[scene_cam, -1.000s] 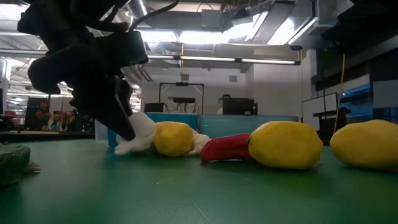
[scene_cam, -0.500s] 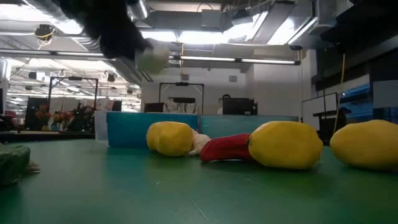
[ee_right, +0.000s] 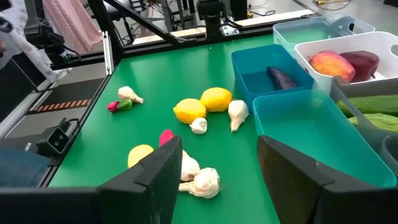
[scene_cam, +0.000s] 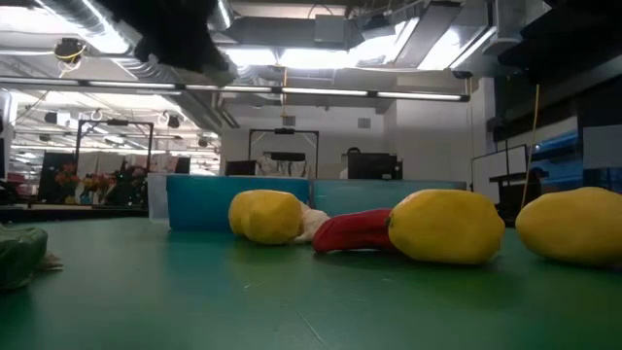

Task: Sort produce into baskets
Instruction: Put the garlic into the transparent bin

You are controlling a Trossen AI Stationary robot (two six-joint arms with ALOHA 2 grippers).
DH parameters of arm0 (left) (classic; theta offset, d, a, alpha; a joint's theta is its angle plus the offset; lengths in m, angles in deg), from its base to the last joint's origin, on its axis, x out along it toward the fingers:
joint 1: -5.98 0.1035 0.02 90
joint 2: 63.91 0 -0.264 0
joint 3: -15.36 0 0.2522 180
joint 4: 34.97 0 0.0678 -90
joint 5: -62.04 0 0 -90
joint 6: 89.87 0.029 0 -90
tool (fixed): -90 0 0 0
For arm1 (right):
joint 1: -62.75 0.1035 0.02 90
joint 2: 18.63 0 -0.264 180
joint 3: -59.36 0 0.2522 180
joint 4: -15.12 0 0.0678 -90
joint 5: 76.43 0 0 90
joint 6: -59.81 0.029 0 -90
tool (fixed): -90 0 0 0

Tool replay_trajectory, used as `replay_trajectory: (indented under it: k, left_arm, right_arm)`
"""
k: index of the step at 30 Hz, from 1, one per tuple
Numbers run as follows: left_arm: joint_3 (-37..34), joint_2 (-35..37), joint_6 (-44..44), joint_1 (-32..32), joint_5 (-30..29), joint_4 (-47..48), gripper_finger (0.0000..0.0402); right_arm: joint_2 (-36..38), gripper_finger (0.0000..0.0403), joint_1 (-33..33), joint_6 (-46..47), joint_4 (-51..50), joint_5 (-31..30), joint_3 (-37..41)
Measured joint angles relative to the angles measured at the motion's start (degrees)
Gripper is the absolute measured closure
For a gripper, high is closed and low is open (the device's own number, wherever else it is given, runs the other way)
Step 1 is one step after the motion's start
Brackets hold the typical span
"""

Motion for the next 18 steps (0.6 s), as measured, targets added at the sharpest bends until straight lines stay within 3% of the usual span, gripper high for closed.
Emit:
replay_trajectory:
  k: [9, 18]
  left_arm:
    - [0.02, -3.59, -3.52, 15.08, 0.59, 5.20, 0.0222]
    - [0.02, -11.18, -3.71, 27.04, 10.77, 5.77, 0.0222]
  right_arm:
    - [-0.01, 0.0194, 0.01, 0.00, -0.02, 0.00, 0.00]
    - [0.00, 0.0194, 0.00, 0.00, -0.04, 0.02, 0.00]
